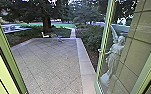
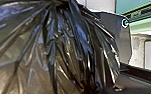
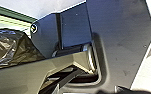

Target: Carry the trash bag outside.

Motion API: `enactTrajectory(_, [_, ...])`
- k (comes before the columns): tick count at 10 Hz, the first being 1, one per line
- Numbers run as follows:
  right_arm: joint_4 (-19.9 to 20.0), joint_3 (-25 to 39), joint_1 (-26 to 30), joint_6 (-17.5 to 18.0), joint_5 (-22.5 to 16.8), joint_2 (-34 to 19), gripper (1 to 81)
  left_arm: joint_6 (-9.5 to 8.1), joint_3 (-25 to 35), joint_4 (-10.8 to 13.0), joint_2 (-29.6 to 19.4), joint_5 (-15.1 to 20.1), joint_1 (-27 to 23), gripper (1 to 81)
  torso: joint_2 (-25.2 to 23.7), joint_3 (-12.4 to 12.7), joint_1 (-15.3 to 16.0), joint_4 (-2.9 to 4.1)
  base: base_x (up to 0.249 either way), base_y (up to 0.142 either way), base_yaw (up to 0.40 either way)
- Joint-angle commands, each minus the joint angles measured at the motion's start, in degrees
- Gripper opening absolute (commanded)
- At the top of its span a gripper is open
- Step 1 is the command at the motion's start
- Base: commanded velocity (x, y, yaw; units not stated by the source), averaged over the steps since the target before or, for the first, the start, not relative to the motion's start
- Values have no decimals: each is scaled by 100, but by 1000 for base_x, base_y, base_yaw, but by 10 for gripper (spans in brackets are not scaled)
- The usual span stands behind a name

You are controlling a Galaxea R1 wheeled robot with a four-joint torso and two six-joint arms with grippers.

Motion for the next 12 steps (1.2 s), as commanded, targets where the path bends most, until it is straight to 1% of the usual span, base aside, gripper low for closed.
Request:
enactTrajectory(1, [-19, 103, 210, -29, -306, 43, 811, 25, 21, 44, -16, 340, -261, 10, 0, 0, 0, 0, 102, 0, 0])
enactTrajectory(12, [-19, 103, 201, -29, -306, 51, 811, 25, 21, 44, 2, 340, -261, 10, -13, 4, -5, 0, 102, 0, 0])
